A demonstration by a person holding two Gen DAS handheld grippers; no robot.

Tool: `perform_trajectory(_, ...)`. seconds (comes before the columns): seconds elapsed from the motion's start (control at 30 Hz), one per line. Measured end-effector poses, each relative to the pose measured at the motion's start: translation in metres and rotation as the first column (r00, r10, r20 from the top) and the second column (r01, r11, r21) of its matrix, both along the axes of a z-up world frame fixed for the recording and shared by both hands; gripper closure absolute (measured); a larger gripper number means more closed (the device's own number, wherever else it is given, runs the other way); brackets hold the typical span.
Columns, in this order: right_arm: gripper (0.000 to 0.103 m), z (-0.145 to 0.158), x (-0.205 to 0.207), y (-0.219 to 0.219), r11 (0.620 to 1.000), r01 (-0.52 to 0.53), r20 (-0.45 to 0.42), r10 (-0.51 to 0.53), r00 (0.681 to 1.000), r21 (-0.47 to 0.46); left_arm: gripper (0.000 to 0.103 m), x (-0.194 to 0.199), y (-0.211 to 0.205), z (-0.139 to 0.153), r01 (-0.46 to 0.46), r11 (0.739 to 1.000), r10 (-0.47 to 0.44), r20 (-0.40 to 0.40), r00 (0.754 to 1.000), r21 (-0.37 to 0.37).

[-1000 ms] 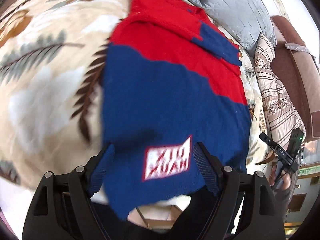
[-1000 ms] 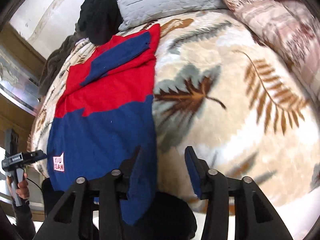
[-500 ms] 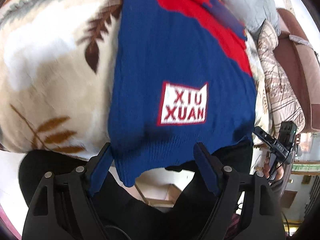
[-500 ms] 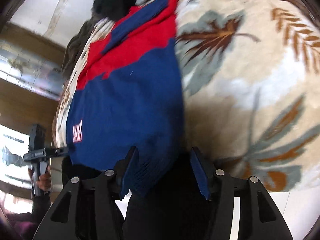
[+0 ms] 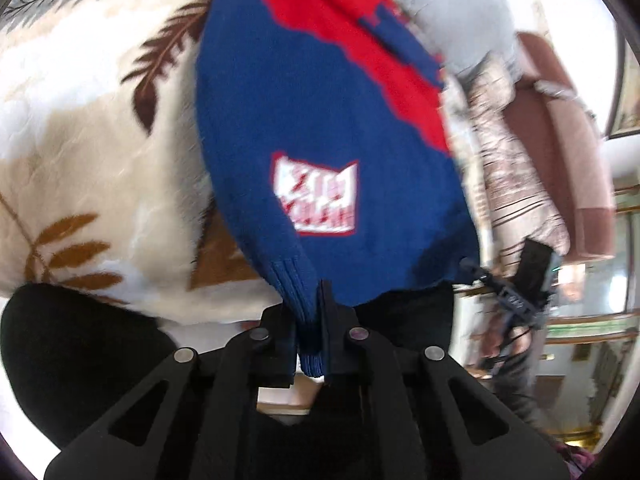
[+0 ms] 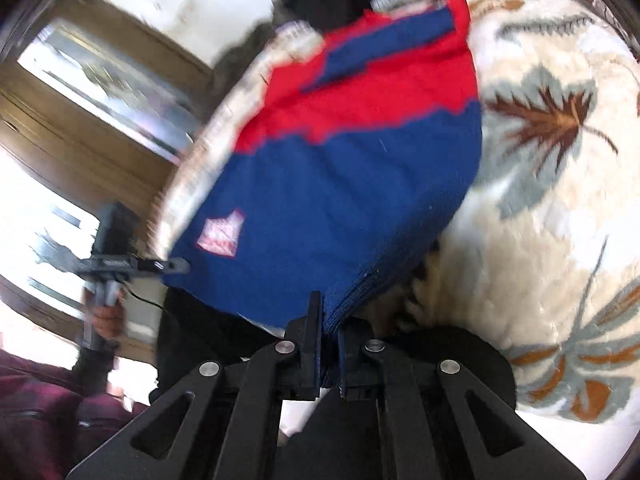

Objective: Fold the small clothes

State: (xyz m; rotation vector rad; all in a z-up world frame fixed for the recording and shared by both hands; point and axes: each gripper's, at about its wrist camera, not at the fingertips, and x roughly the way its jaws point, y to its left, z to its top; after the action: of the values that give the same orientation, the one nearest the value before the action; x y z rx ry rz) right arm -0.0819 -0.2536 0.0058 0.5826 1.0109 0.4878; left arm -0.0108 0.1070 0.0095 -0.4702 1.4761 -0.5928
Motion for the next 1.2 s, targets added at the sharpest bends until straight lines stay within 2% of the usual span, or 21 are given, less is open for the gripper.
perform_trajectory(0.2, 0.098, 0.028, 0.007, -0.020, 0.984, 0.085, 0.120, -0.104, 0.987, 0.157, 0.097, 0.024, -0.001, 0.026, -0.039, 0.989, 0.045, 0.041, 0.998, -0.141)
perform_trajectory(0.37, 0.098, 0.041, 0.028, -0.034, 0.963, 0.156, 0.177, -0.197, 0.964, 0.221, 0.097, 0.058, 0.006, 0.038, -0.103, 0.974, 0.122, 0.081, 0.989, -0.201)
perform_trajectory(0.57, 0.098, 0.047, 0.066, -0.055, 0.941, 0.235, 0.192, -0.284, 0.939, 0.242, 0.096, 0.105, 0.014, 0.047, -0.170, 0.966, 0.199, 0.136, 0.971, -0.197)
perform_trajectory(0.8, 0.098, 0.035, 0.128, -0.087, 0.896, 0.314, 0.184, -0.382, 0.906, 0.313, 0.096, 0.170, 0.010, 0.047, -0.241, 0.943, 0.283, 0.168, 0.944, -0.231)
perform_trajectory(1.07, 0.098, 0.011, 0.208, -0.108, 0.857, 0.395, 0.148, -0.461, 0.875, 0.331, 0.096, 0.260, -0.007, 0.024, -0.290, 0.936, 0.324, 0.167, 0.931, -0.200)
perform_trajectory(1.2, 0.098, -0.011, 0.245, -0.122, 0.823, 0.454, 0.101, -0.513, 0.853, 0.342, 0.096, 0.304, -0.017, 0.012, -0.308, 0.932, 0.340, 0.165, 0.926, -0.190)
